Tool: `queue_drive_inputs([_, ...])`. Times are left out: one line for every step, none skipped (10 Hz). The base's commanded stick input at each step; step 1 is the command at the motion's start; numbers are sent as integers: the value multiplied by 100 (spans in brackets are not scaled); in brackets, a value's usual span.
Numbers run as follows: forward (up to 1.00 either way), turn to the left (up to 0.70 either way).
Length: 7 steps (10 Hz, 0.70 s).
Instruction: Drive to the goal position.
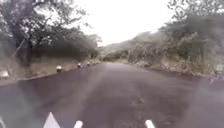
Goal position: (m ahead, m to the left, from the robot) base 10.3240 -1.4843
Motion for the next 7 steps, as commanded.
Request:
queue_drive_inputs([100, 0])
queue_drive_inputs([100, 0])
queue_drive_inputs([100, 0])
queue_drive_inputs([100, 0])
queue_drive_inputs([100, 0])
queue_drive_inputs([100, 0])
queue_drive_inputs([100, 0])
